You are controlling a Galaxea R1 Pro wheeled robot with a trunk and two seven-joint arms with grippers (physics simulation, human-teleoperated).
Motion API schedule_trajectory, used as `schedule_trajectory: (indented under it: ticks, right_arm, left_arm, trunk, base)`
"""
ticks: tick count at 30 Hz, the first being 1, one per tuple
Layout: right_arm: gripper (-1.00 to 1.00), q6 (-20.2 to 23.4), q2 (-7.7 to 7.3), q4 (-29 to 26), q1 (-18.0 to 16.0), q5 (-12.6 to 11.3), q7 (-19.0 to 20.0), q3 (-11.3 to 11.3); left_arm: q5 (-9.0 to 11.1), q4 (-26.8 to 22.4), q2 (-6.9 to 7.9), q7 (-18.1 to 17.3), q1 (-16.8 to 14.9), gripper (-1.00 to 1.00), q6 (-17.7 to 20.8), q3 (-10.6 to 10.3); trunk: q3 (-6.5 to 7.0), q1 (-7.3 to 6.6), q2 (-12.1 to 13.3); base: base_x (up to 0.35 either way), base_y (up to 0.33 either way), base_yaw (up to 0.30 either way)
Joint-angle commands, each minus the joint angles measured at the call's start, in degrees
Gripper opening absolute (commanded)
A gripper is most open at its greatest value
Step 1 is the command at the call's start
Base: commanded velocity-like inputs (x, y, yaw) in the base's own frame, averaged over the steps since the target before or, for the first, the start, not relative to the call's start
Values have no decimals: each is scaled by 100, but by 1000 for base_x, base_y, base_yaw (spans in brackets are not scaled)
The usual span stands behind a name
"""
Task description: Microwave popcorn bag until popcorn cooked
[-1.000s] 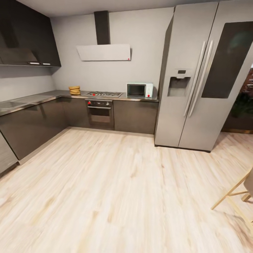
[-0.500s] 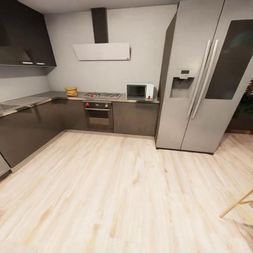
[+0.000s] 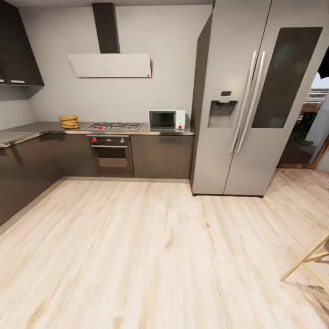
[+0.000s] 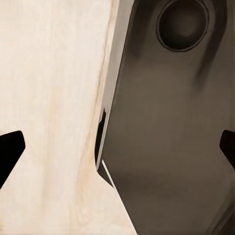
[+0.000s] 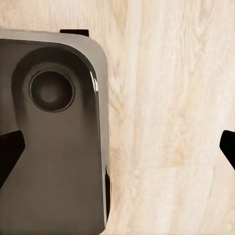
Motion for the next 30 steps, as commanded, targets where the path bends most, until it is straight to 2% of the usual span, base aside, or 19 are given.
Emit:
schedule_trajectory:
  ticks: [1,30]
  right_arm:
    - [100,-20,0,6,-4,1,-13,-3]
    - [100,-20,0,6,-4,1,-13,3]
  left_arm:
    - [1,1,0,2,-2,100,-4,25]
    - [1,1,0,2,-2,100,-4,25]
  trunk:
    - [-5,3,-2]
    - [-5,3,-2]
  base:
    - [280,174,-115]
    - [284,168,-11]
